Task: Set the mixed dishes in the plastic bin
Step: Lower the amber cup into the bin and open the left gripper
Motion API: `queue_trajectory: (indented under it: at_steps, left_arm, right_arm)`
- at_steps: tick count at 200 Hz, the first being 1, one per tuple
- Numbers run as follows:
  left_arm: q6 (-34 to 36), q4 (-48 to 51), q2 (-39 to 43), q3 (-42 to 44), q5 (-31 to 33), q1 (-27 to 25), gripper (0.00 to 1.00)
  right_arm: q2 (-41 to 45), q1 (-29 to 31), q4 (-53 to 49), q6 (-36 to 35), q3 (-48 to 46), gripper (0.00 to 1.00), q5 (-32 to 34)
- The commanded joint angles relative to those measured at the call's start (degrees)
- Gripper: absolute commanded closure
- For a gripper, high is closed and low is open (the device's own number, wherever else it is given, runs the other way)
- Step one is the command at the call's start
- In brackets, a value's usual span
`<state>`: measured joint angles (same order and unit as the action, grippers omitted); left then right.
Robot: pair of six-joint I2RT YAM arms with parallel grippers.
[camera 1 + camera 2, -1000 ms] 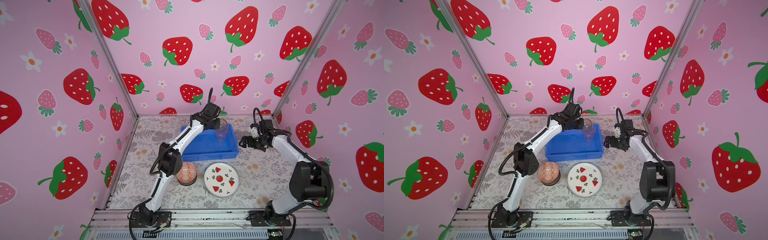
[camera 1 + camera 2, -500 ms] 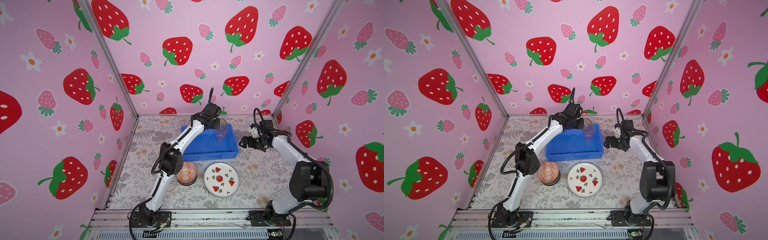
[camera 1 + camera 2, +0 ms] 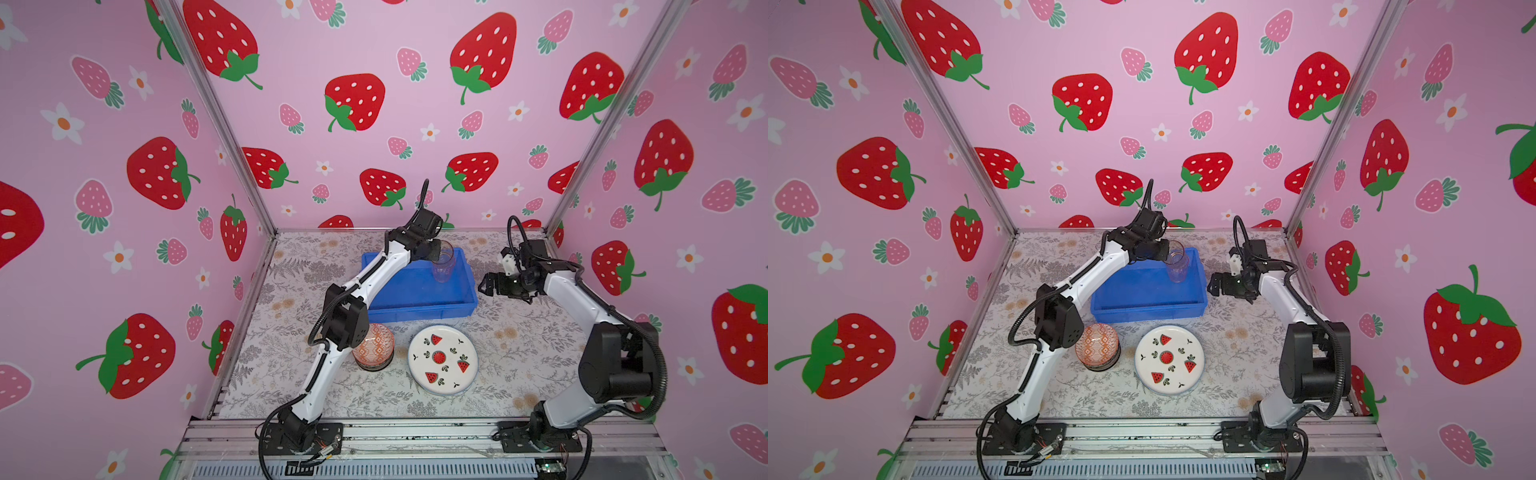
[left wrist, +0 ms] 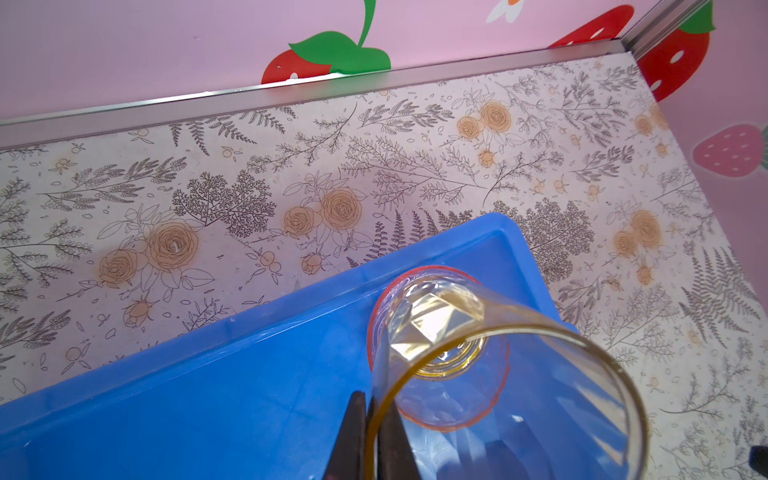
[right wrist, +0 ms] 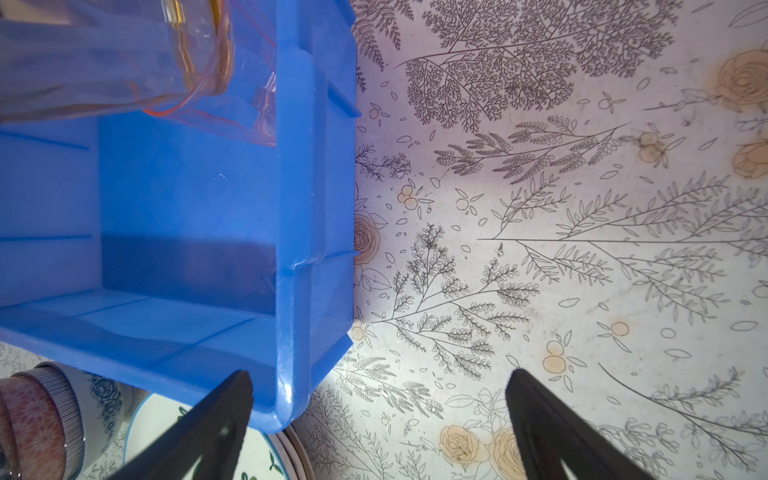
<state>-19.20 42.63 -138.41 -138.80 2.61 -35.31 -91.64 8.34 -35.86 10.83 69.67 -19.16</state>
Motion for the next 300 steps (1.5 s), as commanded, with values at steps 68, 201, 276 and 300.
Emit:
queue_trajectory:
  at_steps: [68, 201, 276, 300]
  left_arm:
    - [0.33, -0.57, -0.54, -2.61, -0.83, -0.20, 0.85]
    - [-1.11, -0.87, 1.58, -1.37, -3.76, -0.19, 0.53]
    - [-2.51, -3.37, 20.23, 12.62, -3.74, -0.19, 0.01]
    - [-2.88, -4.27, 29.53, 21.39, -3.33, 0.10, 0.01]
  right_arm:
    - [-0.05, -0.43, -0.04, -0.97, -0.82, 0.02, -0.82]
    - [1.22, -0.43, -0.29, -0.92, -0.84, 0.02, -0.64]
    - [8.01, 1.01, -1.32, -0.22, -4.08, 0.04, -0.93]
    - [11.41, 2.72, -1.86, 0.74, -5.35, 0.04, -1.47]
